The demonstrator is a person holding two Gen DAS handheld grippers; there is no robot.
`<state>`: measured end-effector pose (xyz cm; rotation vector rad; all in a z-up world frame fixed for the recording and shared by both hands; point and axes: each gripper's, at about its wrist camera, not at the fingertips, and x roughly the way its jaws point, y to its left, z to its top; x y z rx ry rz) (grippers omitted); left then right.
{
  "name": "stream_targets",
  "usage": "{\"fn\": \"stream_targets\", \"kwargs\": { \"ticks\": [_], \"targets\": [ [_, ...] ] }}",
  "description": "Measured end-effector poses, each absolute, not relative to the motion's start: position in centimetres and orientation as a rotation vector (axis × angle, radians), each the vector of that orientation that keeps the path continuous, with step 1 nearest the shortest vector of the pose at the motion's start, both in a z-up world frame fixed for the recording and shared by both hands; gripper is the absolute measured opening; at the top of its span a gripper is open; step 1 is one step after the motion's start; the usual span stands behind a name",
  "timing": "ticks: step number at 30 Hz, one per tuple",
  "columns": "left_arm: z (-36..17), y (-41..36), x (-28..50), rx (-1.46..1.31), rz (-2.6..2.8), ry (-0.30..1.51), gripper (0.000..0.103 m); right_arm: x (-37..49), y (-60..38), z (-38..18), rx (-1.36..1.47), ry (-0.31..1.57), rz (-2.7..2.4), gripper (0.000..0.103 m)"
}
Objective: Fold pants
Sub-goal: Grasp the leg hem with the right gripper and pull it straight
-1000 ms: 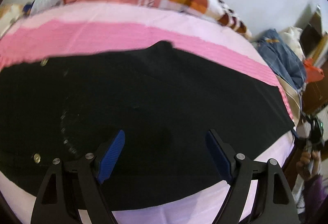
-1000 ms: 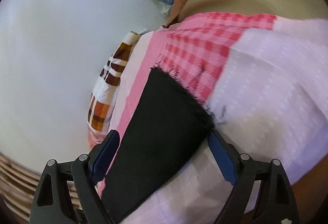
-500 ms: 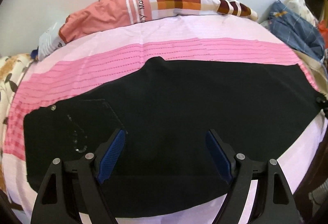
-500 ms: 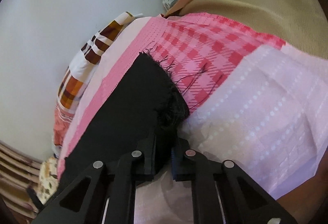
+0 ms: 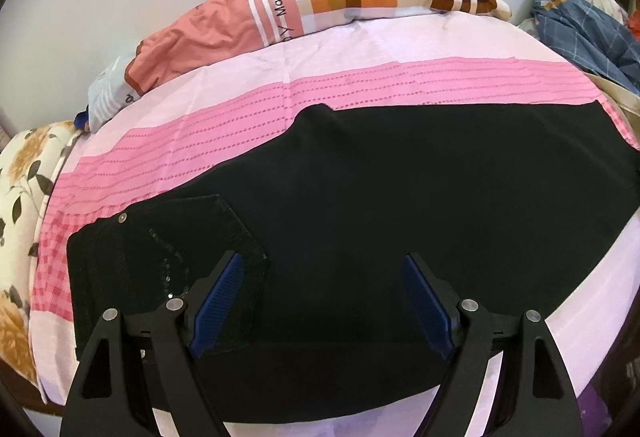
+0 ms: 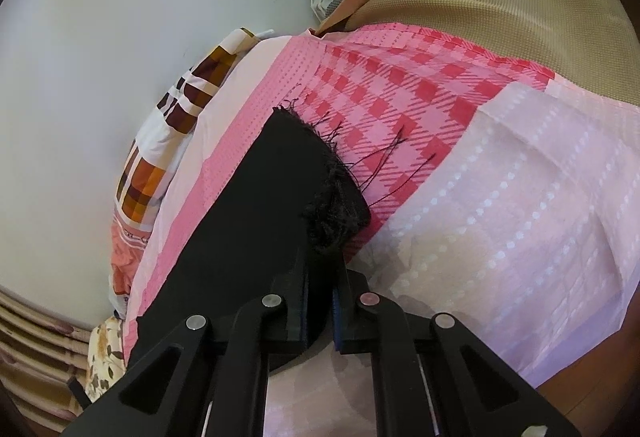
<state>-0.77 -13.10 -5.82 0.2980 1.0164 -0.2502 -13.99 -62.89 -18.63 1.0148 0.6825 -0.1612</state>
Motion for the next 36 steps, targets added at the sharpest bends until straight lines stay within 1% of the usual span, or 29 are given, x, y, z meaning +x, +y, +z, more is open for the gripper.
{"fn": "stream_targets", "kwargs": {
  "ticks": [10, 17, 22, 32, 36],
  "targets": [
    [-6.7, -12.7, -0.4, 0.301, -0.241, 1.05, 0.081, -12.4, -61.7, -16.1, 0.997, 0.662, -0.119, 0.009],
    [-6.6, -11.0, -0.3, 0.273, -0.216, 1.05, 0.081, -10.8, -59.7, -14.2, 0.984, 0.646, -0.062, 0.009],
    [-6.7, -10.0, 0.0, 0.256, -0.209, 1.062, 0.081, -10.9, -59.4, -13.9, 0.99, 0.637, -0.064, 0.009],
    [-7.1, -8.6, 0.3, 0.228, -0.185, 1.081, 0.081, -12.6, -61.6, -15.1, 1.071, 0.63, -0.13, 0.008],
    [-7.3, -6.3, 0.7, 0.17, -0.149, 1.104, 0.081, -11.8, -60.4, -13.8, 1.031, 0.629, -0.1, 0.008]
  ]
}}
